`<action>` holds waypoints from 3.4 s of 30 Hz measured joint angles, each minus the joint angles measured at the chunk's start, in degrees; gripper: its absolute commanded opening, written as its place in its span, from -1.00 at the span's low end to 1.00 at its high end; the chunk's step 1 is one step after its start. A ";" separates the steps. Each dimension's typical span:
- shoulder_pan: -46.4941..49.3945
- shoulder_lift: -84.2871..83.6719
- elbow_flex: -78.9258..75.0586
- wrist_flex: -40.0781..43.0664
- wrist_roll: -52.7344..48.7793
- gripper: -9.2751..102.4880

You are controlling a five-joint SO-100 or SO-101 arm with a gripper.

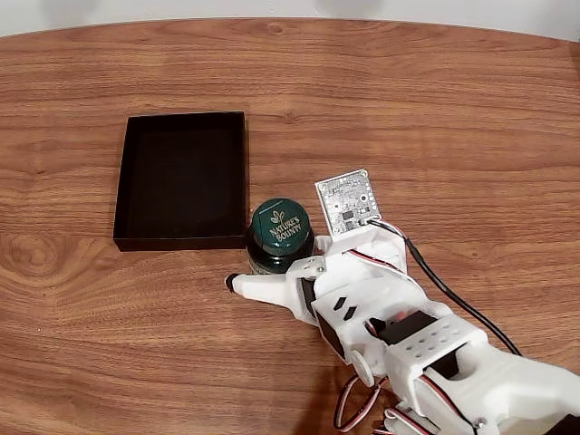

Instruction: Pick up the pill bottle and place it in the black box.

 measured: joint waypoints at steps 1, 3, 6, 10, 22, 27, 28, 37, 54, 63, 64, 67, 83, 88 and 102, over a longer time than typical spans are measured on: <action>0.00 -0.35 0.00 -0.70 -0.35 -0.12; 0.00 -1.14 0.00 -2.11 -1.14 -0.13; 0.00 -1.93 0.00 -4.04 -2.11 -0.13; 0.00 -2.37 0.00 -5.54 -2.99 -0.14; 0.00 -2.37 0.00 -6.42 -3.69 -0.45; 0.00 -2.46 0.00 -6.59 -3.60 -0.46; 0.00 -2.46 0.00 -6.59 -3.60 -0.46; 0.00 -2.46 0.00 -7.56 -3.43 -0.52; 0.09 2.02 -10.37 6.77 -2.37 -0.53; -2.46 -2.64 -21.53 9.58 -2.46 -0.54; -2.72 -3.43 -23.03 10.20 -2.46 -0.55; -3.69 -5.98 -27.16 10.99 -2.20 -0.55; -4.57 -25.84 -36.74 -0.09 3.78 -0.55; -4.39 -33.13 -38.50 -5.80 5.89 -0.55; -5.19 -44.74 -43.86 -16.44 8.00 -0.56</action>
